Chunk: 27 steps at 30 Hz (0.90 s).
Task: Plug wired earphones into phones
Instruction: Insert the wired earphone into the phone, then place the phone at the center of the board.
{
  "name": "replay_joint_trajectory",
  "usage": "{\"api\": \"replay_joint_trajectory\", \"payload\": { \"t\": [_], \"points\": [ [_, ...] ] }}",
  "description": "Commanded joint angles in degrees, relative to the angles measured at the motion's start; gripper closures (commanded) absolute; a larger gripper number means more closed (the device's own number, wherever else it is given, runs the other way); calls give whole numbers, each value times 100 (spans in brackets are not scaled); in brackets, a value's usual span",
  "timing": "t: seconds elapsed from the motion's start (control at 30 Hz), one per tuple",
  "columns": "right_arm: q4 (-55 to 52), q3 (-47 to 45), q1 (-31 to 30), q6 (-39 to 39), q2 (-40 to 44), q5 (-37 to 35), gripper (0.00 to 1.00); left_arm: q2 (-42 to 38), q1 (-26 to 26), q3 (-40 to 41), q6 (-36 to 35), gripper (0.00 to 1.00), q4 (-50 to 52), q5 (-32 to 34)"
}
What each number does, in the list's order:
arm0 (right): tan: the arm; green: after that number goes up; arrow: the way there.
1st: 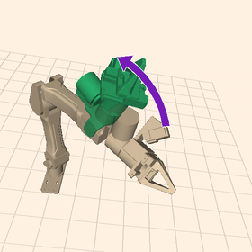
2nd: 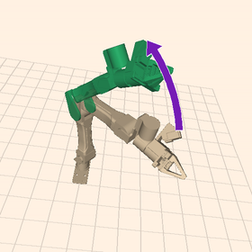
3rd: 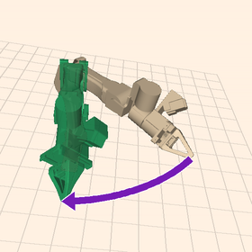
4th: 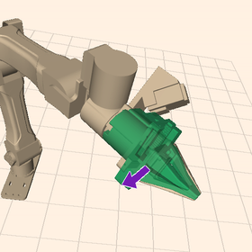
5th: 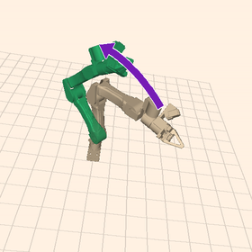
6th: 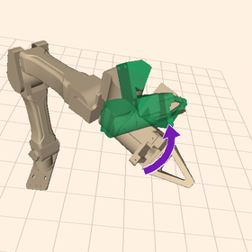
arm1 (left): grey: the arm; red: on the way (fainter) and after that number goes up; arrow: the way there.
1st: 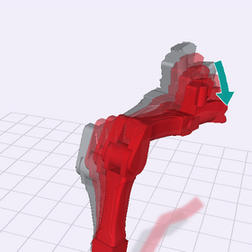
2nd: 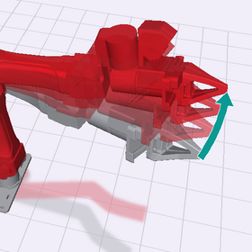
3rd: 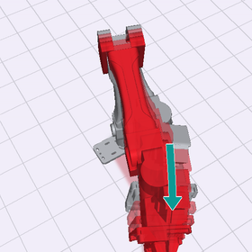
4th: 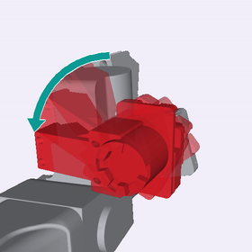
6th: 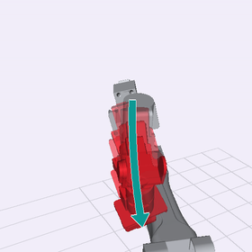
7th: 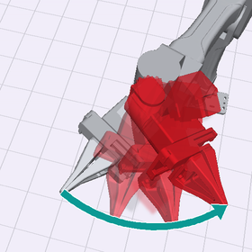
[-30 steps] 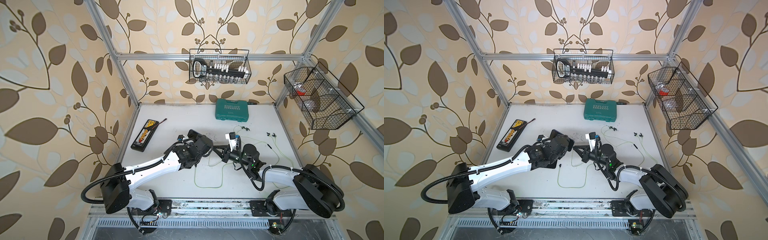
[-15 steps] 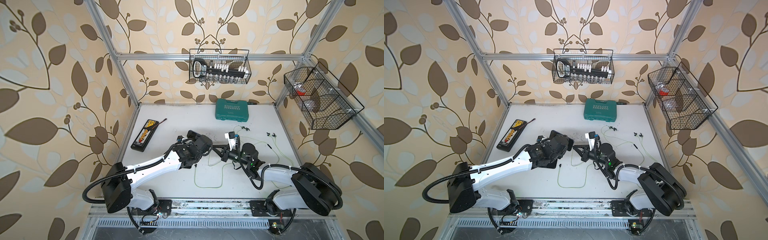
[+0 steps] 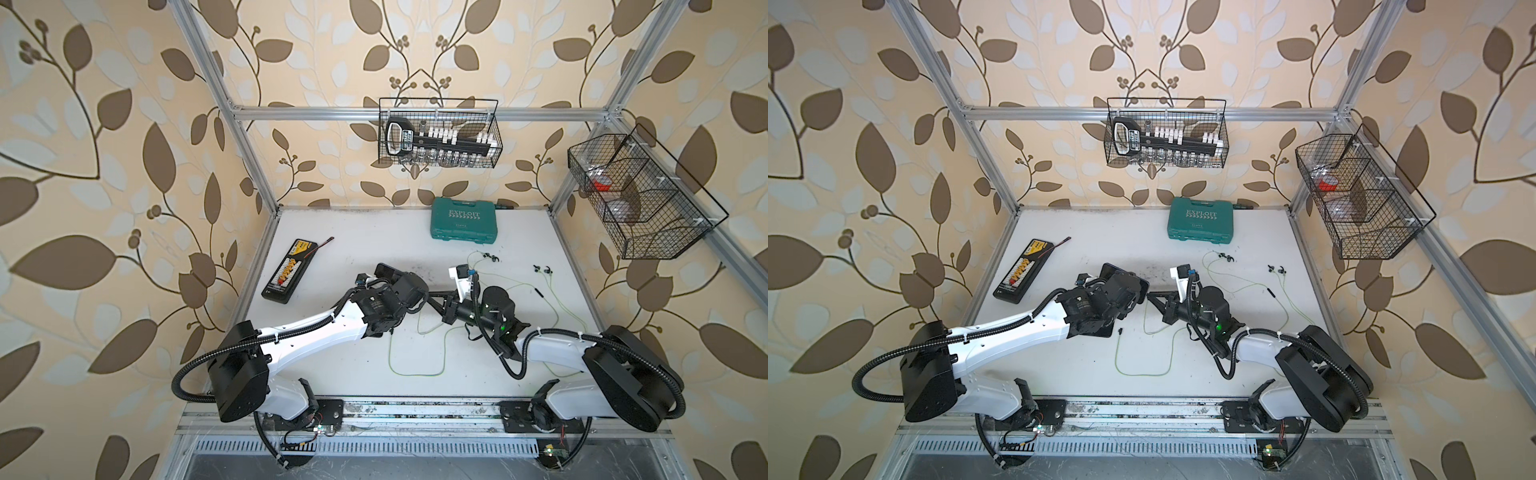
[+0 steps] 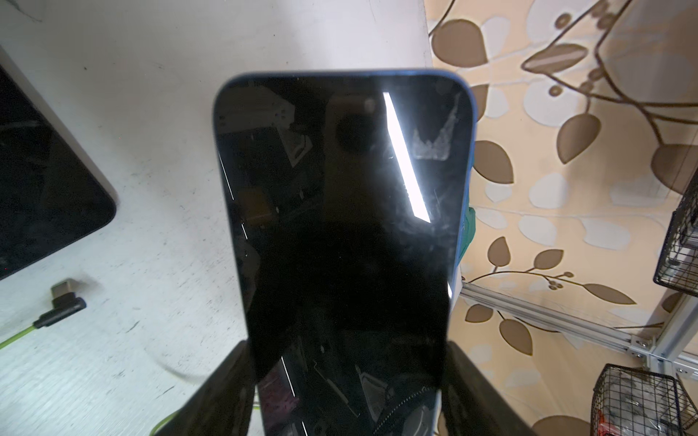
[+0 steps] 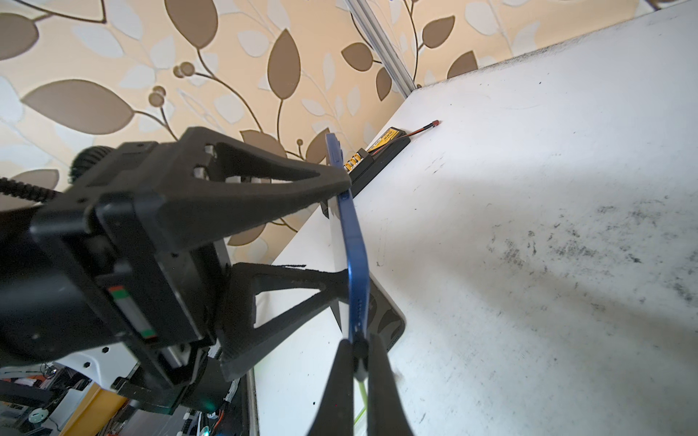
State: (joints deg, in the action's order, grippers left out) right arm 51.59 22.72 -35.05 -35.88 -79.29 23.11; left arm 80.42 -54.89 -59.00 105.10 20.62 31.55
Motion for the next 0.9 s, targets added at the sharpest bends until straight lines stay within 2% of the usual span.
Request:
{"api": "replay_joint_trajectory", "payload": {
  "t": [0.0,0.17,0.3,0.37,0.5,0.53,0.6,0.7,0.83,0.87],
  "points": [
    [18,130,-68,166,159,-196,91,-49,-310,-395,-102,42,-174,-68],
    [-166,8,-57,400,523,-474,77,-156,125,-458,-90,43,483,199],
    [-198,-151,-55,615,865,-663,49,-118,525,-457,-42,42,693,264],
    [-454,-161,-53,771,1029,-973,42,-64,775,-451,-12,42,662,151],
    [-898,-203,1,889,1249,-1946,41,174,1141,-608,-110,41,529,185],
    [-886,-254,53,853,1294,-2051,41,474,1253,-665,-171,42,413,154],
    [-908,-312,121,799,1343,-2218,41,855,1523,-882,-390,43,228,-182],
    [-1111,-240,210,760,1303,-2364,41,1514,1885,-1362,-350,44,427,-754],
    [-1103,-241,325,649,1177,-2360,41,2330,2252,-1872,-42,44,575,-1472],
    [-1098,-242,369,612,1150,-2320,41,2498,2295,-2026,60,43,715,-1470]
  ]
}}
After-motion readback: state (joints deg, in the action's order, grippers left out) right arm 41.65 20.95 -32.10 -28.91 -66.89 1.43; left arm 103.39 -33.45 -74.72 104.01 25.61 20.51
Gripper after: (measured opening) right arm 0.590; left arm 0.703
